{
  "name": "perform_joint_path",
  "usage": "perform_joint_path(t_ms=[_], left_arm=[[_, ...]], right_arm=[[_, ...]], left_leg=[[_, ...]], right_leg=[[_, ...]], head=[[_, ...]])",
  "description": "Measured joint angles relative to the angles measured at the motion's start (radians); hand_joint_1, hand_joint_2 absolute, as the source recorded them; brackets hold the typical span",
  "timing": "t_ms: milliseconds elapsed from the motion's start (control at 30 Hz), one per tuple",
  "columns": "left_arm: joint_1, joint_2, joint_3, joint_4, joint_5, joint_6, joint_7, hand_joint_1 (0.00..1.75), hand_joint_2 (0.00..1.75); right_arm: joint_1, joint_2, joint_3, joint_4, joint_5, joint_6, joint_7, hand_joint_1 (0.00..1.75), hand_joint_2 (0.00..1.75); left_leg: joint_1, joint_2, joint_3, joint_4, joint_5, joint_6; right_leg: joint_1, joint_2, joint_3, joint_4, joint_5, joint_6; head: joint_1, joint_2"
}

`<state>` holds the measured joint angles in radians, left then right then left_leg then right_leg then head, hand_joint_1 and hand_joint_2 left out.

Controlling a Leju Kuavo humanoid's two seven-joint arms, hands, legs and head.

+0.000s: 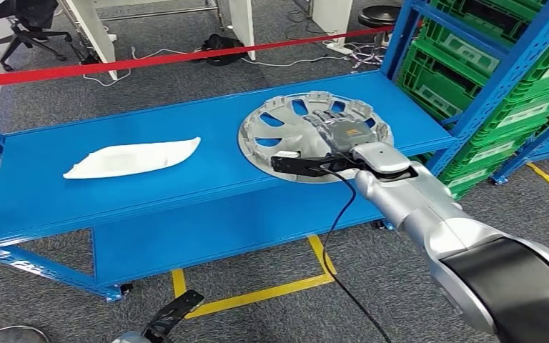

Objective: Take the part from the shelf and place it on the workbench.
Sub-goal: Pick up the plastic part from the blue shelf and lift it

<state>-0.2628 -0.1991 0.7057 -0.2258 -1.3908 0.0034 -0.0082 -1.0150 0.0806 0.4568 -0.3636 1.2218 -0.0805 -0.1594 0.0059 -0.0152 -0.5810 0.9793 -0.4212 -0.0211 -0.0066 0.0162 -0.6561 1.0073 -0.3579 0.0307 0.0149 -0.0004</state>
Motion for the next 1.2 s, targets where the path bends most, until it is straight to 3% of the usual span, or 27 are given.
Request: perform_joint_path(t_ms=[200, 400, 1133, 1167, 1200], left_arm=[[0.000, 0.000, 0.000, 0.000, -0.003, -0.001, 0.003, 0.00, 1.75], [-0.002, 0.000, -0.001, 0.000, -0.005, -0.002, 0.005, 0.00, 1.75], [-0.005, -0.003, -0.008, 0.000, -0.012, -0.005, 0.013, 0.00, 1.75], [-0.005, -0.003, -0.008, 0.000, -0.012, -0.005, 0.013, 0.00, 1.75], [-0.005, -0.003, -0.008, 0.000, -0.012, -0.005, 0.013, 0.00, 1.75]], right_arm=[[0.013, 0.004, 0.012, 0.014, 0.005, 0.115, 0.011, 0.00, 1.75], [0.033, 0.010, 0.024, 0.031, 0.004, 0.163, 0.034, 0.00, 1.75], [0.104, 0.012, 0.026, 0.065, -0.026, 0.172, 0.093, 0.00, 1.75], [0.105, 0.012, 0.026, 0.065, -0.027, 0.171, 0.093, 0.10, 1.75], [0.107, 0.012, 0.025, 0.065, -0.028, 0.168, 0.095, 0.53, 1.75]], left_leg=[[0.000, 0.000, 0.000, 0.000, 0.000, 0.000], [0.000, 0.000, 0.000, 0.000, 0.000, 0.000], [0.000, 0.000, 0.000, 0.000, 0.000, 0.000], [0.000, 0.000, 0.000, 0.000, 0.000, 0.000], [0.000, 0.000, 0.000, 0.000, 0.000, 0.000]], right_leg=[[0.000, 0.000, 0.000, 0.000, 0.000, 0.000], [0.000, 0.000, 0.000, 0.000, 0.000, 0.000], [0.000, 0.000, 0.000, 0.000, 0.000, 0.000], [0.000, 0.000, 0.000, 0.000, 0.000, 0.000], [0.000, 0.000, 0.000, 0.000, 0.000, 0.000]], head=[[0.000, 0.000], [0.000, 0.000], [0.000, 0.000], [0.000, 0.000], [0.000, 0.000]])
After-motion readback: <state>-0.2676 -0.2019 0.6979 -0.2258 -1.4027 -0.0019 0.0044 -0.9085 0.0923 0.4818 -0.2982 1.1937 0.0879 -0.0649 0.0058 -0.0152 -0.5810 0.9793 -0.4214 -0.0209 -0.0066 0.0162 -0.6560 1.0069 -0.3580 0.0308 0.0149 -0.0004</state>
